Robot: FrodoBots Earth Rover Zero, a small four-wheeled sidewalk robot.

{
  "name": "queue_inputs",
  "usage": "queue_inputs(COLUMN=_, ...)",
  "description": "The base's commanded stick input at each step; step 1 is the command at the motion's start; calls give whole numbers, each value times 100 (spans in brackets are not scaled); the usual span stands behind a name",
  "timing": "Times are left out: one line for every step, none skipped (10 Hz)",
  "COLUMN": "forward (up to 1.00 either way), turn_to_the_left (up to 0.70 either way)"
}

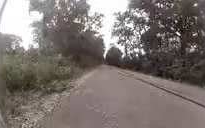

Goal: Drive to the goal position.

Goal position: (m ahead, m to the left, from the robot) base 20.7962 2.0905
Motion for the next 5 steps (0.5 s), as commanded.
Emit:
queue_inputs(forward=70, turn_to_the_left=0)
queue_inputs(forward=70, turn_to_the_left=0)
queue_inputs(forward=70, turn_to_the_left=0)
queue_inputs(forward=70, turn_to_the_left=0)
queue_inputs(forward=70, turn_to_the_left=0)
